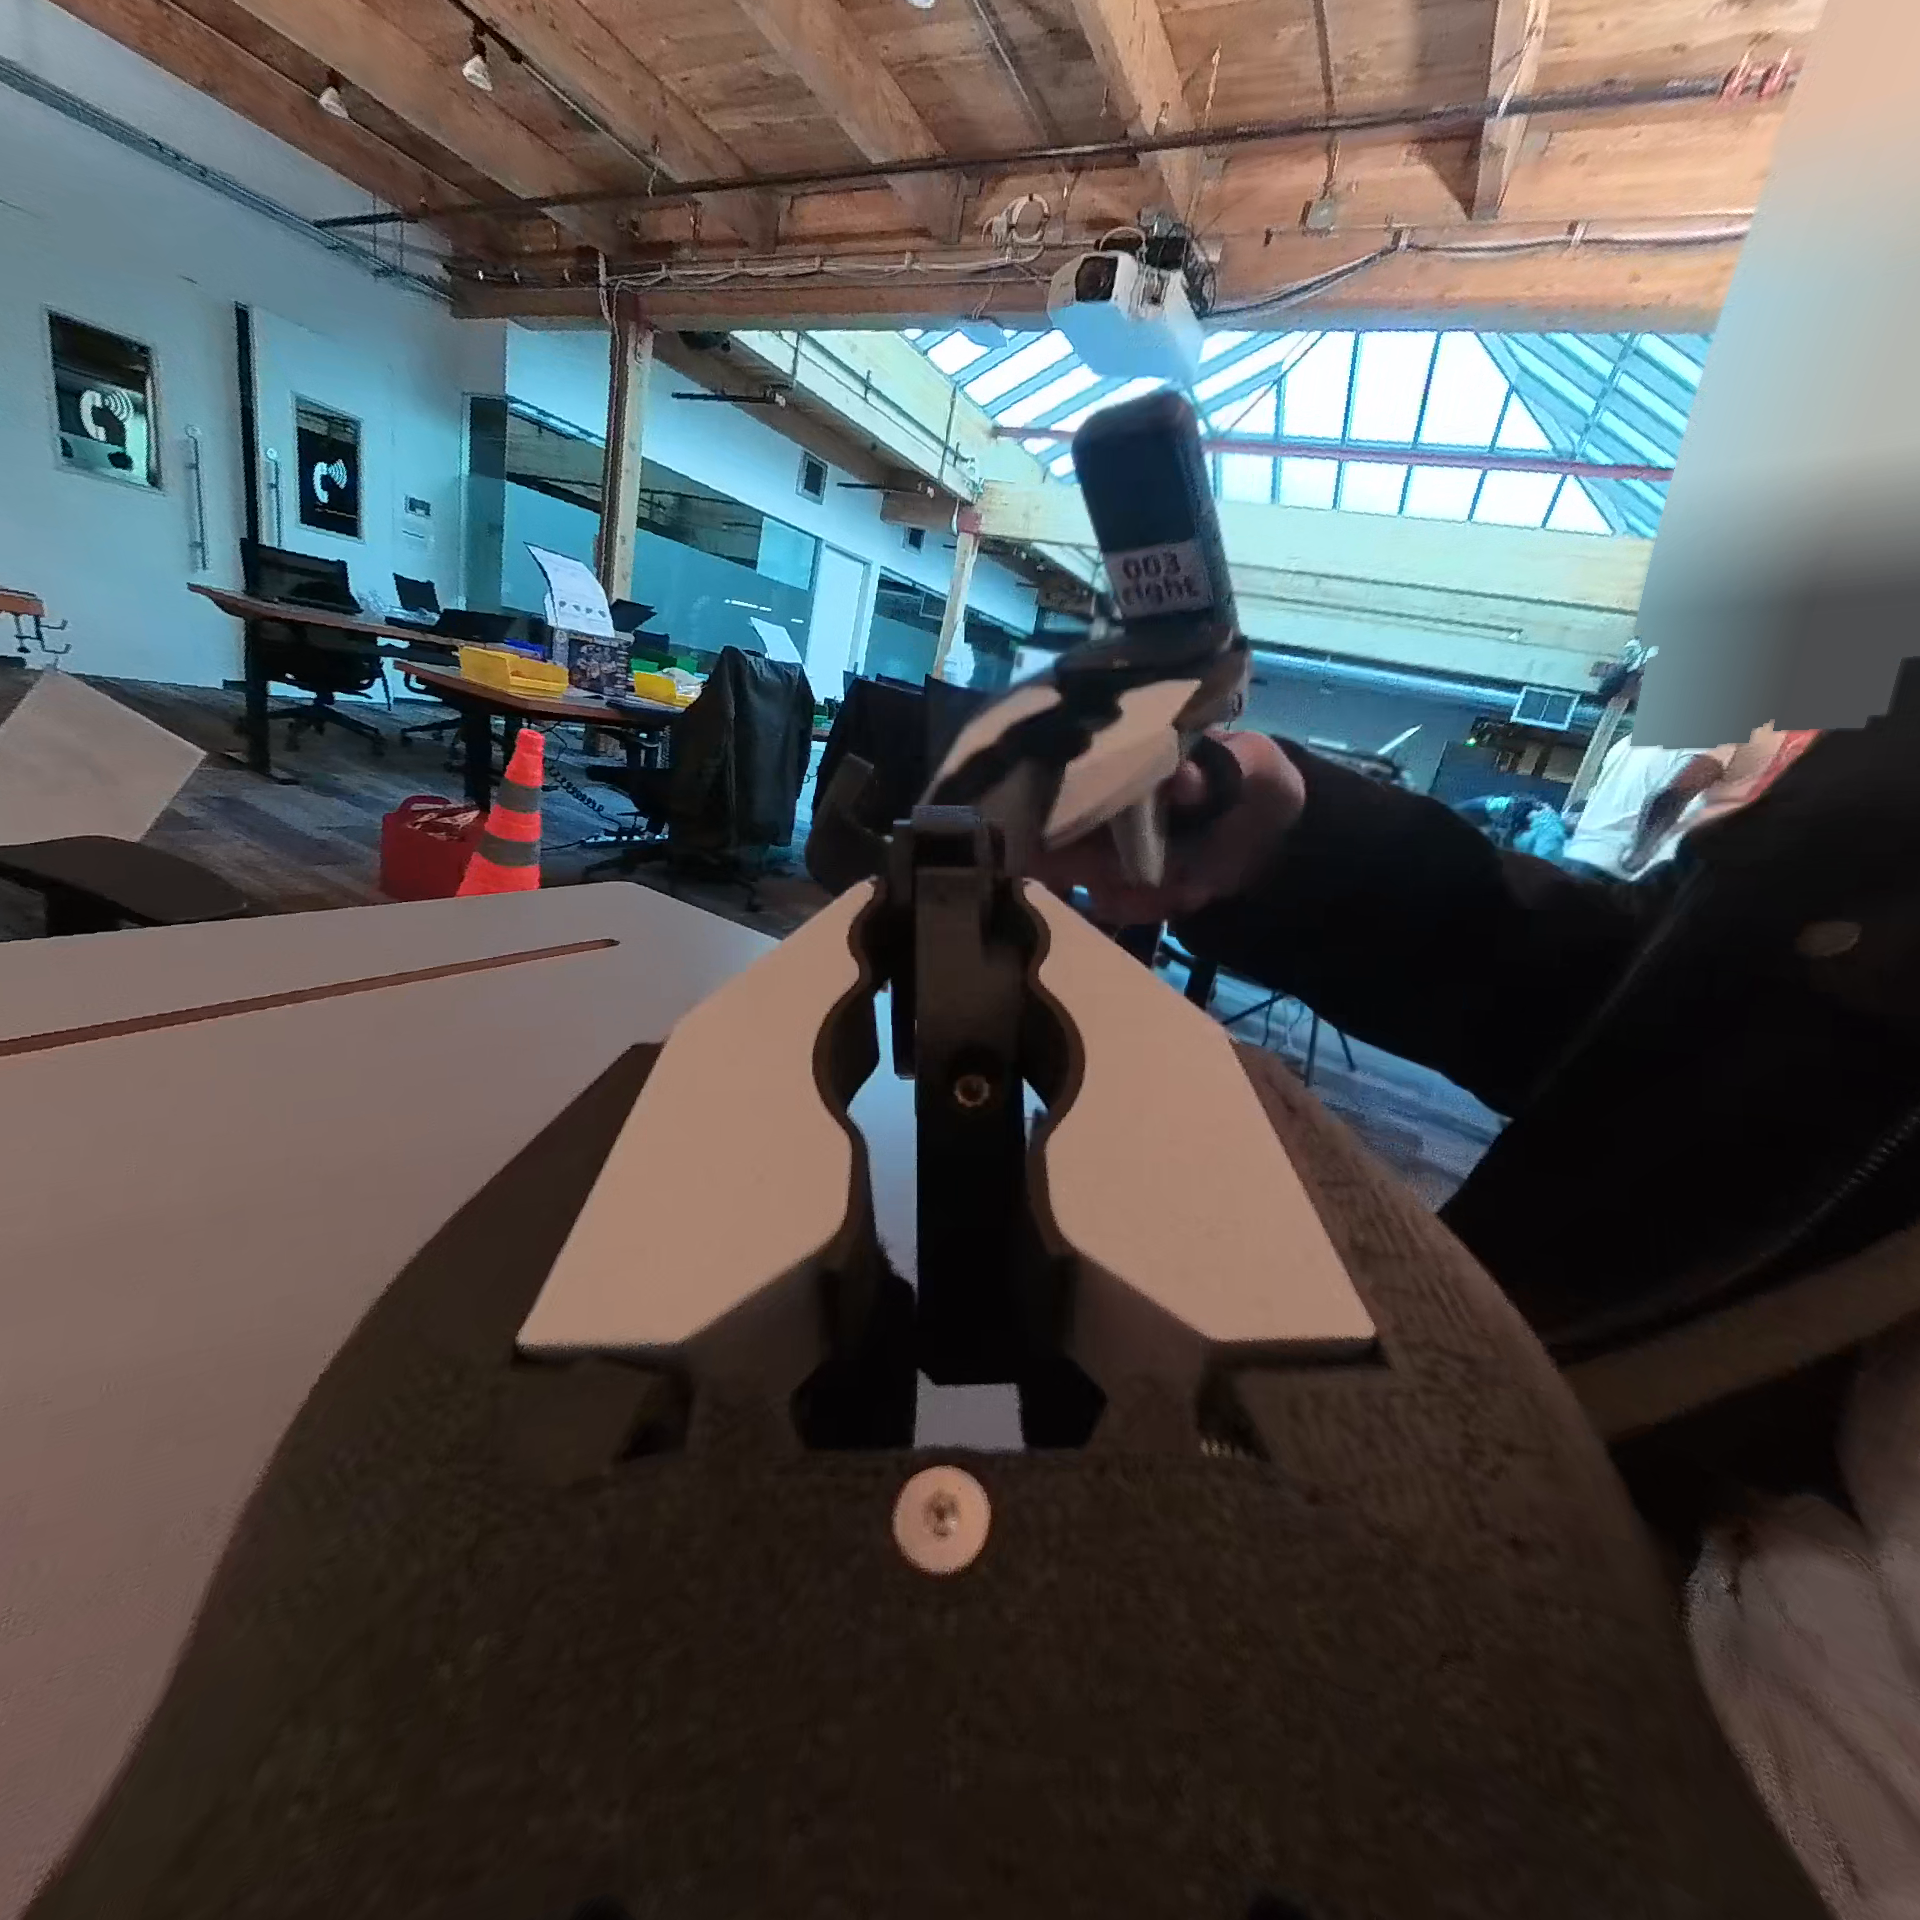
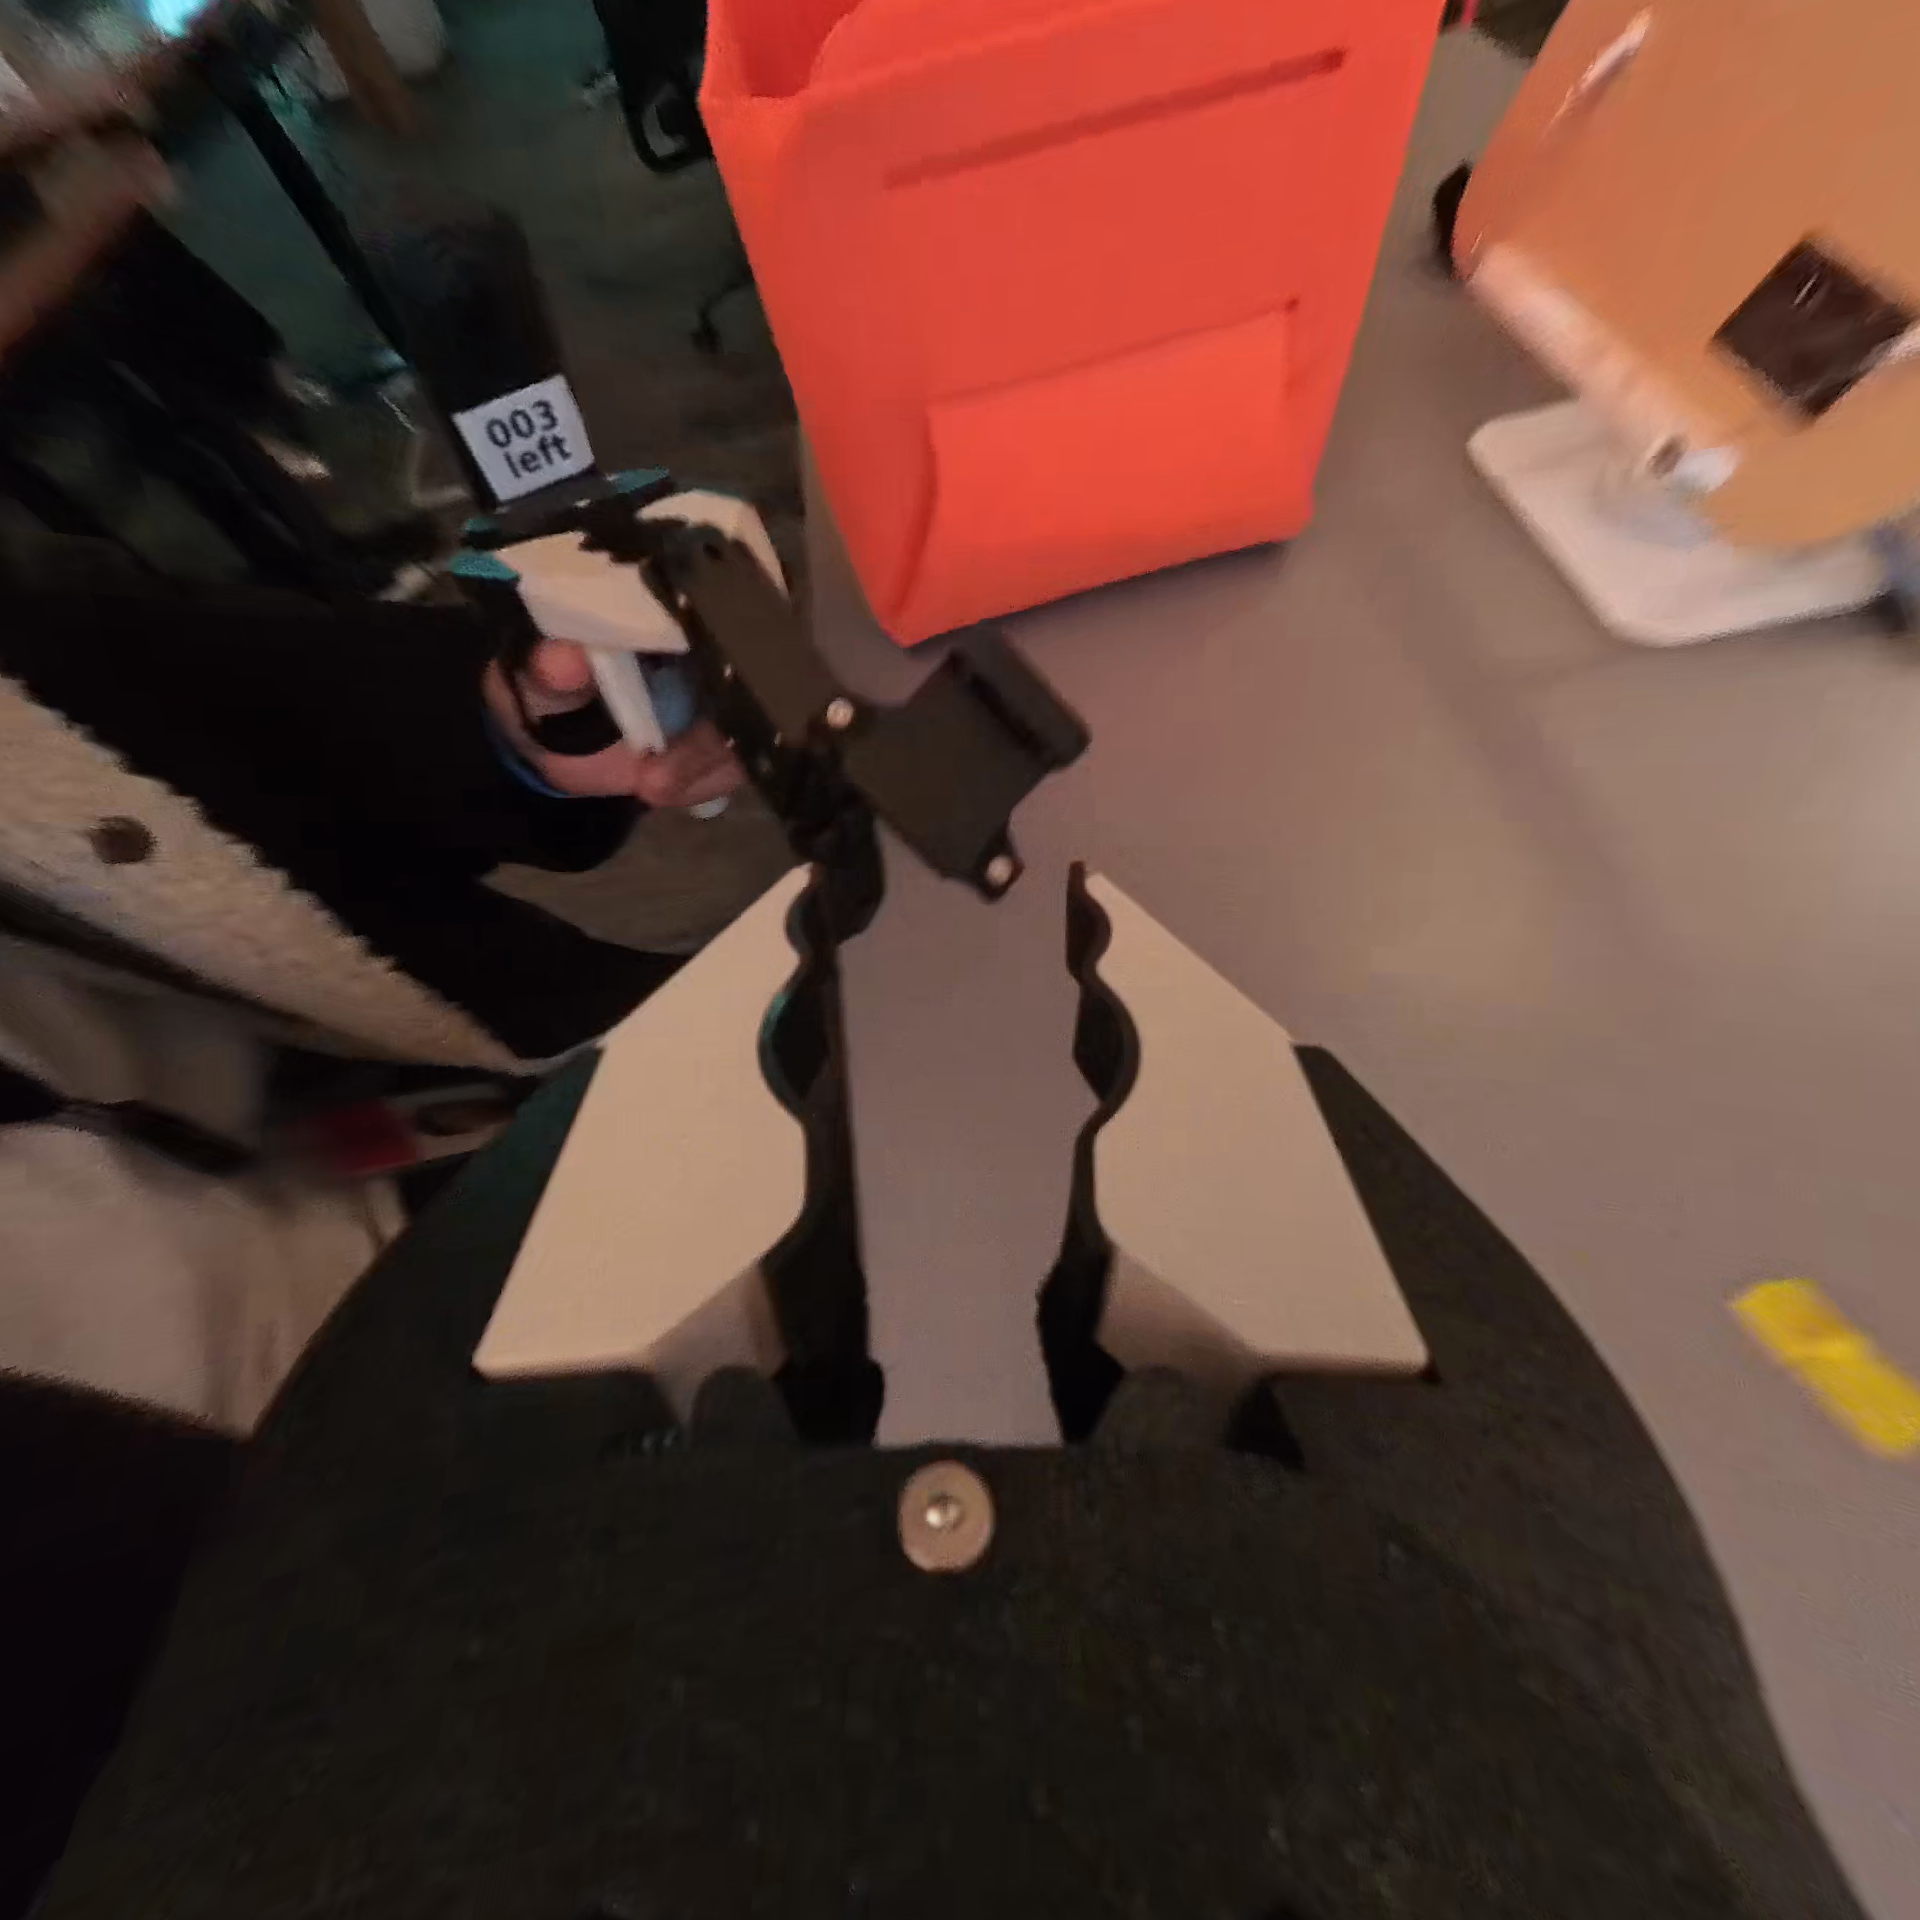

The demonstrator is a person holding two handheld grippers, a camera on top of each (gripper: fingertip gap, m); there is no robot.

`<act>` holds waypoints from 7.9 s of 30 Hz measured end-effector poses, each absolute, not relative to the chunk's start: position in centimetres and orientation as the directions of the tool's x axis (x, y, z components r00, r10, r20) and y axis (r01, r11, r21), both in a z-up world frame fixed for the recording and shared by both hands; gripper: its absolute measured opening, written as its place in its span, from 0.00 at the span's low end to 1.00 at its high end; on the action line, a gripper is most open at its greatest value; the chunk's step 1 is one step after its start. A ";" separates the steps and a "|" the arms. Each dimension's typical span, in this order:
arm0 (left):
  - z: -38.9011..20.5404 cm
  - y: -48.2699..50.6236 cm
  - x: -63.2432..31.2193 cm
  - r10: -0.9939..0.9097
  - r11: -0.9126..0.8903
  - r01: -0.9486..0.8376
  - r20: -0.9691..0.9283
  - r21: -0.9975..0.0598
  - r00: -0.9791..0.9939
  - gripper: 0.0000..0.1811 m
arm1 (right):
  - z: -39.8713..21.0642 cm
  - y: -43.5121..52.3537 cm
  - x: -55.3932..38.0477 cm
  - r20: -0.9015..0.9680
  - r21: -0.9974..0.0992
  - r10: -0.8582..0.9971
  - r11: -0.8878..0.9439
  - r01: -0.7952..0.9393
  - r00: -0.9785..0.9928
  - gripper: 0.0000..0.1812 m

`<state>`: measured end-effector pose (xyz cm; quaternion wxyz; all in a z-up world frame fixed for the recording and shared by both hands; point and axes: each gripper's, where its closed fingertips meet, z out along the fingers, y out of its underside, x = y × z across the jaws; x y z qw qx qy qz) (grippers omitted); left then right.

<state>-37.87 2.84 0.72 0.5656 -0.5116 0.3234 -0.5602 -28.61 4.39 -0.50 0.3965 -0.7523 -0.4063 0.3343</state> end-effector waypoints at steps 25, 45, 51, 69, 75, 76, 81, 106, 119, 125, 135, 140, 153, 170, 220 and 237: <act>1.9 -1.4 -37.1 -0.966 -0.260 0.319 0.248 -0.912 -0.078 0.11 | -1.8 3.7 -32.6 -0.180 -0.971 0.901 -0.228 0.077 0.395 0.00; 3.2 -4.4 -37.3 -0.969 -0.217 0.318 0.163 -0.923 -0.186 0.11 | 3.2 -0.8 -40.3 0.065 -0.978 0.983 0.098 0.185 -0.174 0.00; 3.0 -3.7 -37.4 -0.986 -0.152 0.310 0.120 -0.939 -0.119 0.11 | 3.6 2.0 -39.1 0.189 -0.949 0.981 0.172 0.263 0.041 0.05; -0.1 -5.7 -35.4 -0.994 0.058 0.097 -0.066 -0.994 -0.088 0.11 | 1.2 -5.1 -36.2 -0.788 -0.530 0.529 -0.323 0.784 -0.315 0.25; 0.1 -5.9 -35.6 -0.993 0.034 0.119 -0.047 -0.992 -0.108 0.11 | 1.0 -4.6 -37.1 -0.774 -0.558 0.545 -0.349 0.753 -0.321 0.20; 0.0 -6.0 -35.6 -0.993 0.037 0.111 -0.049 -0.993 -0.110 0.11 | 0.9 -4.7 -37.1 -0.771 -0.562 0.546 -0.344 0.753 -0.326 0.20; 0.4 -6.0 -35.7 -0.993 0.029 0.124 -0.043 -0.992 -0.114 0.11 | 1.5 -4.6 -37.4 -0.740 -0.609 0.566 -0.335 0.719 -0.363 0.18; -0.4 -6.0 -35.4 -0.993 0.057 0.072 -0.064 -0.996 -0.097 0.11 | 1.1 -5.0 -37.3 -0.724 -0.598 0.585 -0.268 0.755 -0.366 0.13; -0.5 -6.1 -35.3 -0.993 0.063 0.063 -0.069 -0.996 -0.096 0.11 | 1.5 -4.0 -37.5 -0.689 -0.622 0.637 -0.275 0.733 -0.345 0.17; -0.4 -6.0 -35.3 -0.993 0.062 0.063 -0.068 -0.996 -0.095 0.11 | 1.2 -5.2 -37.2 -0.704 -0.604 0.609 -0.246 0.758 -0.364 0.16; -0.3 -5.8 -35.4 -0.994 0.059 0.072 -0.066 -0.996 -0.090 0.11 | 1.6 -5.1 -37.0 -0.710 -0.608 0.600 -0.258 0.751 -0.369 0.13; -0.2 -5.9 -35.4 -0.994 0.053 0.078 -0.060 -0.996 -0.090 0.11 | 1.8 -5.0 -37.1 -0.705 -0.619 0.602 -0.262 0.740 -0.376 0.11; 0.0 -5.4 -35.4 -0.994 -0.055 0.108 0.044 -0.993 -0.104 0.11 | 2.3 -4.8 -37.1 -0.710 -0.629 0.588 -0.281 0.725 -0.387 0.06; -0.3 -4.4 -35.4 -0.993 -0.102 0.106 0.094 -0.989 -0.074 0.11 | 1.2 -3.0 -37.7 -0.633 -0.631 0.716 -0.256 0.733 -0.295 0.09; -15.6 -0.8 -25.6 -0.989 -0.095 -0.351 0.130 -0.932 -0.076 0.13 | -18.0 -0.9 -24.2 -0.152 -0.816 0.900 -0.347 0.462 0.408 0.13; -17.9 -1.2 -25.2 -0.994 0.013 -0.408 0.033 -0.913 -0.106 0.13 | -20.2 -0.8 -23.6 -0.112 -0.844 0.909 -0.301 0.444 0.402 0.17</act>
